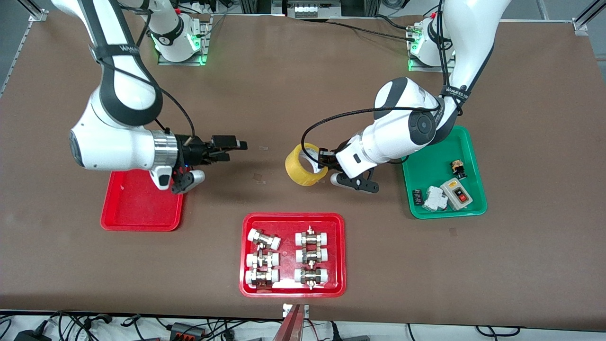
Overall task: Left arm passes tape to right arm into tray
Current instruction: 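Carry the tape toward the right gripper while the right gripper reaches in, then close the right gripper on the tape roll beside the left gripper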
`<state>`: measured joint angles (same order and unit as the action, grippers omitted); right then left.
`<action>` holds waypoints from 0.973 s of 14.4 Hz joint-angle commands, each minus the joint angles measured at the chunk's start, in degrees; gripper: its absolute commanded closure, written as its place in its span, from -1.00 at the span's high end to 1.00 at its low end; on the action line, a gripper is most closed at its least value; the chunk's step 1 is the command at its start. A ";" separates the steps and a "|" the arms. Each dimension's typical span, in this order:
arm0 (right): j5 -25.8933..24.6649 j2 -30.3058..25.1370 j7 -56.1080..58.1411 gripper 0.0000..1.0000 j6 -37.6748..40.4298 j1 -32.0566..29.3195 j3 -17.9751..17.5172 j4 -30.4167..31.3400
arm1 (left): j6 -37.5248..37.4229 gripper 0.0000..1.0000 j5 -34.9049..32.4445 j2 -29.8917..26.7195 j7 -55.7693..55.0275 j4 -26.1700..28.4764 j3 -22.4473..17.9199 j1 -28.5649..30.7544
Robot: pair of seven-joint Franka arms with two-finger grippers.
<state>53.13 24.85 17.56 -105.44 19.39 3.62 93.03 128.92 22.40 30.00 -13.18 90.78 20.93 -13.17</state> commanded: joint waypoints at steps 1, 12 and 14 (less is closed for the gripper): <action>4.95 5.55 5.36 1.00 -2.22 2.31 0.33 -5.22 | -0.25 -1.00 0.71 0.50 0.09 -1.66 -0.01 -0.19; 9.70 9.96 5.20 1.00 -12.95 11.10 0.33 -9.98 | -0.16 -1.00 0.63 0.58 0.17 -1.66 -0.01 -0.01; 10.06 10.04 5.20 1.00 -13.04 11.37 0.33 -9.98 | -0.16 -1.00 0.62 0.67 0.26 -1.66 -0.01 -0.01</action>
<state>61.72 34.08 22.63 -117.98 30.18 3.48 84.28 128.92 22.40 30.02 -13.18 90.76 20.89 -13.12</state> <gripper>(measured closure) 0.000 0.784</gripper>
